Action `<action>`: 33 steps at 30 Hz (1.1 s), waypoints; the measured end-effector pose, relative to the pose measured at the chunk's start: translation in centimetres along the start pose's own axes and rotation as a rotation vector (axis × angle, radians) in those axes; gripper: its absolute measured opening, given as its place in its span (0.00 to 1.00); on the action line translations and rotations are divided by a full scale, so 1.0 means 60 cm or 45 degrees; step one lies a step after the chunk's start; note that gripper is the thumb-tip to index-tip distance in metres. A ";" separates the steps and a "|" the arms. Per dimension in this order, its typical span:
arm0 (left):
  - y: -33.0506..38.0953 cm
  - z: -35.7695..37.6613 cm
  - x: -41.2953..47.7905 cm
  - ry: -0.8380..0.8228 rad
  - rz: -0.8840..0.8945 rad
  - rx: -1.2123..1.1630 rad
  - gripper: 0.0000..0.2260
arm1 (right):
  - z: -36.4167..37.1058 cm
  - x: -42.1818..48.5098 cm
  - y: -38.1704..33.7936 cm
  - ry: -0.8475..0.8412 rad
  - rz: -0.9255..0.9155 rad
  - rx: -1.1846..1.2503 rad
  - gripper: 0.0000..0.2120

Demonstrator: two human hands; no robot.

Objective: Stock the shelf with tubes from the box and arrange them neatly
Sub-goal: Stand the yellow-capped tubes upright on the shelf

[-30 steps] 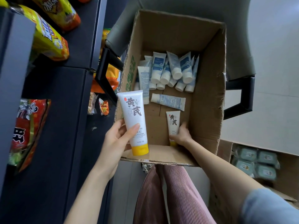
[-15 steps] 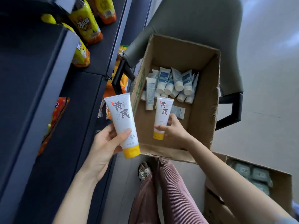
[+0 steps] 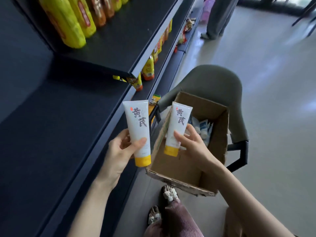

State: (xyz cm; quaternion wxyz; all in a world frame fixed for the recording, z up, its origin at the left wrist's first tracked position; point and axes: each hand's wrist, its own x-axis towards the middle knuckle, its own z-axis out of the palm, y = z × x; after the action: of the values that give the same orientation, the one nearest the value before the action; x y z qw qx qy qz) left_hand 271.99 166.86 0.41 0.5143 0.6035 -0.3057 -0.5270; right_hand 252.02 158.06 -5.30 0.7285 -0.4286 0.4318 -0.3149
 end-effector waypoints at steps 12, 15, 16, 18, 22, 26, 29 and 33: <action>0.153 -0.054 -0.131 0.084 0.430 -0.044 0.17 | 0.150 -0.096 -0.222 -0.304 -0.423 -0.226 0.20; 0.178 -0.070 -0.171 0.127 0.527 -0.030 0.15 | 0.184 -0.118 -0.255 -0.427 -0.484 -0.258 0.21; 0.187 -0.074 -0.184 0.150 0.561 -0.018 0.14 | 0.195 -0.125 -0.264 -0.465 -0.497 -0.262 0.21; 0.202 -0.080 -0.211 0.214 0.633 0.011 0.13 | 0.215 -0.135 -0.278 -0.539 -0.514 -0.252 0.21; 0.225 -0.085 -0.269 0.393 0.750 0.021 0.13 | 0.246 -0.152 -0.301 -0.699 -0.548 -0.310 0.20; 0.231 -0.074 -0.332 0.622 0.809 0.012 0.12 | 0.268 -0.172 -0.319 -0.894 -0.532 -0.363 0.19; 0.226 -0.058 -0.383 0.771 0.830 0.018 0.13 | 0.284 -0.193 -0.326 -1.042 -0.532 -0.383 0.19; 0.214 -0.044 -0.461 0.956 0.862 0.056 0.13 | 0.319 -0.230 -0.323 -1.259 -0.545 -0.427 0.20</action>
State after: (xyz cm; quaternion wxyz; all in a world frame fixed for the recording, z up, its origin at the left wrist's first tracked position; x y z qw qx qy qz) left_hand 269.63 189.19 21.21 0.7180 0.6291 -0.2895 -0.0707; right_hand 261.59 167.81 21.98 0.6859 -0.7131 -0.0134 -0.1445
